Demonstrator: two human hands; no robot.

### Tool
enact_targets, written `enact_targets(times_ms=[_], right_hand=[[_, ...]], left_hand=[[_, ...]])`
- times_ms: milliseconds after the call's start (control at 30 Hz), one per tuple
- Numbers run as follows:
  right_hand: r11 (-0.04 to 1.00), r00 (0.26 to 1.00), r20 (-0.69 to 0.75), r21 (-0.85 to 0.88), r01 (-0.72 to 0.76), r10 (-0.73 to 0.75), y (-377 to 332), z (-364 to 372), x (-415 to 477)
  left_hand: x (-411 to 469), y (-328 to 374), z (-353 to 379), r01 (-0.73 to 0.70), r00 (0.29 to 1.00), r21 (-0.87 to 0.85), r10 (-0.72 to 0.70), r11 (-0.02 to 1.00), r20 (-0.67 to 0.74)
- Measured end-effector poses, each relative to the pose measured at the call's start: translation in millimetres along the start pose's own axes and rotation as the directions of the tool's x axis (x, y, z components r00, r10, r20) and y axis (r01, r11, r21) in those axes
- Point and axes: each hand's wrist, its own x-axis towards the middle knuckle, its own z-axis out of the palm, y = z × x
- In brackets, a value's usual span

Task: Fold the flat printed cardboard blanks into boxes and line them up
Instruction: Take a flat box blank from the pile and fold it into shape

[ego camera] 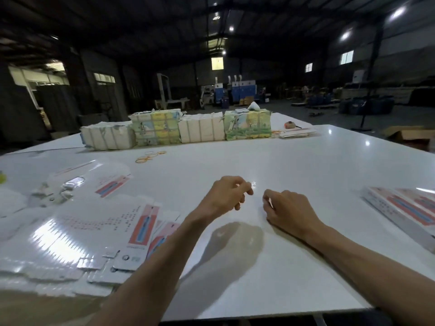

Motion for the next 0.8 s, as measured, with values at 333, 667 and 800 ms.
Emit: enact_targets(times_ms=[333, 667, 800], right_hand=[[0.973, 0.999, 0.009, 0.228, -0.043, 0.042, 4, -2, -1], [0.951, 0.998, 0.032, 0.303, -0.059, 0.052, 2, -10, -4], [0.95, 0.998, 0.049, 0.308, -0.058, 0.045, 0, -14, -6]], left_hand=[[-39, -25, -119, 0.48, 0.829, 0.811, -0.475, 0.333, -0.296], [-53, -57, -148, 0.604, 0.721, 0.743, -0.594, 0.287, -0.357], [-44, -54, -154, 0.597, 0.76, 0.677, -0.574, 0.431, -0.305]])
